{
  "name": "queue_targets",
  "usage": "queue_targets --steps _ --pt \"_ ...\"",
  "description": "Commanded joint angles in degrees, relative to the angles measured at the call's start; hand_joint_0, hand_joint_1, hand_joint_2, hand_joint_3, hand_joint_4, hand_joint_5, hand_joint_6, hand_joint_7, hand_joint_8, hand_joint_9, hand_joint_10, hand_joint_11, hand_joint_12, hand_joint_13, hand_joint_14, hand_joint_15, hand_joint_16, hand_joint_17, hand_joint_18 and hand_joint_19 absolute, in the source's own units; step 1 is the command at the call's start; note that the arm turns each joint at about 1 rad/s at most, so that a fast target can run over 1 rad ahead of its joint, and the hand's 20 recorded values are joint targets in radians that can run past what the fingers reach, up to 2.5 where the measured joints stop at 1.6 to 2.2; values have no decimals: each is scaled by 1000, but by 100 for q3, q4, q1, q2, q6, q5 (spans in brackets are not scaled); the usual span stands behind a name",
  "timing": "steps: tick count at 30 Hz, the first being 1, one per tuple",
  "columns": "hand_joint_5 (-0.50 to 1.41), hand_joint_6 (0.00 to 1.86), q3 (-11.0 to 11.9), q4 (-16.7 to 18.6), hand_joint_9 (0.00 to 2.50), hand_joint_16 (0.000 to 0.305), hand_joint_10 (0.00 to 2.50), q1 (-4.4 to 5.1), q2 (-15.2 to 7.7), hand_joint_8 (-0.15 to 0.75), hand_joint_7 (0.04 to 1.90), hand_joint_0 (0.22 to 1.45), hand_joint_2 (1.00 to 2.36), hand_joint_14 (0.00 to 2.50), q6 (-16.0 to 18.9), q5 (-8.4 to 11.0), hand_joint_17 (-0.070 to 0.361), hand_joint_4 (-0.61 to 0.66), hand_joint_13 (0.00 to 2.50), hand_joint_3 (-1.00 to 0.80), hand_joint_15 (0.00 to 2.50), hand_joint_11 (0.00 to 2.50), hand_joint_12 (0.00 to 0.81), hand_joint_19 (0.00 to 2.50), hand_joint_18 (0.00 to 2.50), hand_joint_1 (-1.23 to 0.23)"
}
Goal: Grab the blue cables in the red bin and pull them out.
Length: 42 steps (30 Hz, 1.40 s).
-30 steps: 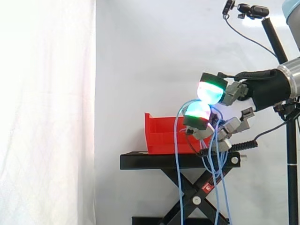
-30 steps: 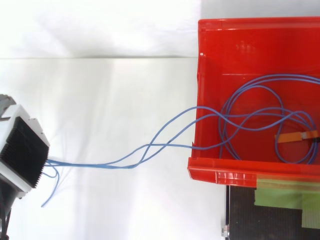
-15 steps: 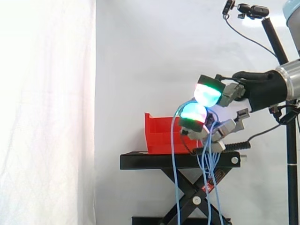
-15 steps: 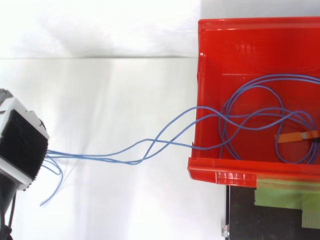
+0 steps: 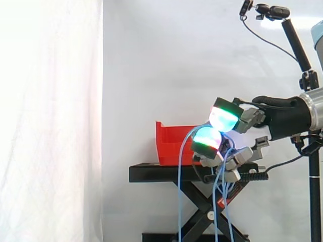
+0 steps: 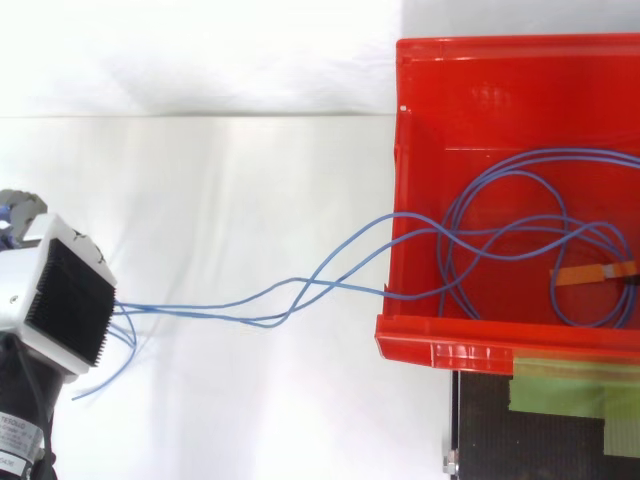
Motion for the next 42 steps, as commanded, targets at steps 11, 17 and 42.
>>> queue_targets --steps 11,17,42 --pt "511 1530 -9 25 978 44 25 -3 1 244 419 984 1000 275 -87 -36 98 3 1342 -991 1695 1137 281 1023 951 -907" --pt "508 1548 -9 25 980 44 27 -3 1 246 418 989 1001 271 -131 -36 98 9 1347 -971 1700 1146 281 1021 958 -909" --pt "524 1548 -9 25 986 44 25 -3 1 244 411 992 1001 273 -131 -27 99 10 1347 -961 1688 1144 280 1023 951 -912"
